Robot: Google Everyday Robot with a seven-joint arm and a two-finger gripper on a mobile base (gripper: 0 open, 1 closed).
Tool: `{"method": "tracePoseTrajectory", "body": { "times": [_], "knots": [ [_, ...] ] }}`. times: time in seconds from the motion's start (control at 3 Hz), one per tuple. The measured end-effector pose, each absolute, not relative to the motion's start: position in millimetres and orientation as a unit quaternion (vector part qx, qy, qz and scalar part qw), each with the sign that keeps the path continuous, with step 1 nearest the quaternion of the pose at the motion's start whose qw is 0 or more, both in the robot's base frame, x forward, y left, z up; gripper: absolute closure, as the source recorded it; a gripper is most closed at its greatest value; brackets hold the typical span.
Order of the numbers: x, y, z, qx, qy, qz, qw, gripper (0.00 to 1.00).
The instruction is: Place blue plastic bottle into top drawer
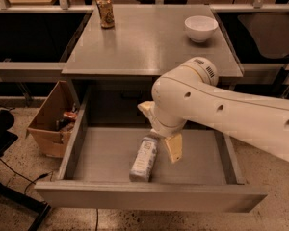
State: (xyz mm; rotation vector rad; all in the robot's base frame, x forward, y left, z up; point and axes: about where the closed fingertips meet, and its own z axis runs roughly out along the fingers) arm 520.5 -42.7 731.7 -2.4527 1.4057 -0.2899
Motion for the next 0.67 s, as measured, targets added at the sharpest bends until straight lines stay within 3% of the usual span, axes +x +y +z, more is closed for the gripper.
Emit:
{"method": "tracePoseTrajectory", "body": {
  "times": [0.67],
  "knots": [
    [456,-72,921,-0.844,0.485,-0.124,0.192,0.00]
  ]
}}
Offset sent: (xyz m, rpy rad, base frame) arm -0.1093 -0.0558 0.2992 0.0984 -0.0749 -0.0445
